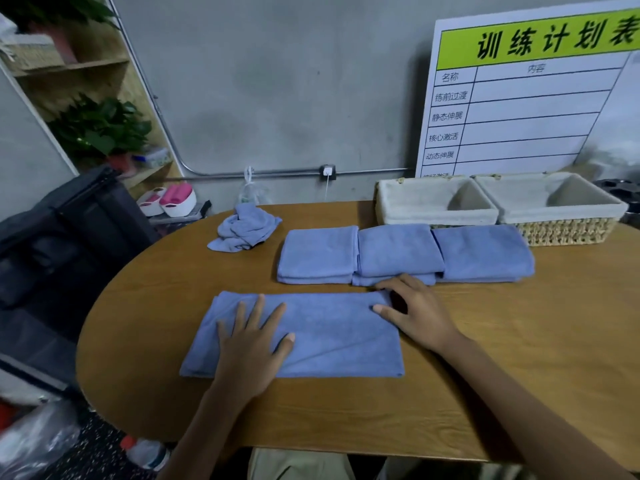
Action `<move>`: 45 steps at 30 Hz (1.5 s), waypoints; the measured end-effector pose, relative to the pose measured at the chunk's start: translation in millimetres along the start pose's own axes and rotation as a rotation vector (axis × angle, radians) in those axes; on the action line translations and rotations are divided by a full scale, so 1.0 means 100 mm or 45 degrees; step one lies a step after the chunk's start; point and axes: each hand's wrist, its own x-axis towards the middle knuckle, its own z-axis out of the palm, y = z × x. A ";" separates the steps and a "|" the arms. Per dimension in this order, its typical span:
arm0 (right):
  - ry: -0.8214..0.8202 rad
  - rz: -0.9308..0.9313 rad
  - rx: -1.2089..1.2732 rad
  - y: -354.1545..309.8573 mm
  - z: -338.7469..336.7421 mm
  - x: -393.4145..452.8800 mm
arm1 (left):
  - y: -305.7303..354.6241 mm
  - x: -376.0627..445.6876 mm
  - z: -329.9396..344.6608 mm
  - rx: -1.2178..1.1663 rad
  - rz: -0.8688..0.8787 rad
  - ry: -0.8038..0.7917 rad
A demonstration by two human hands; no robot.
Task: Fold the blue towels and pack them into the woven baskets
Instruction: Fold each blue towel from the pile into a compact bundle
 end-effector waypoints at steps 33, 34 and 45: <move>-0.078 0.246 0.686 -0.06 -0.13 0.21 | 1.75 -0.26 -0.46 -0.619 0.551 0.210; -0.074 0.223 0.750 -0.07 -0.15 0.20 | 1.72 -0.25 -0.46 -0.680 0.543 0.208; -0.749 0.128 1.038 -0.10 -0.67 0.21 | 1.46 -0.54 -0.40 -0.719 0.482 0.341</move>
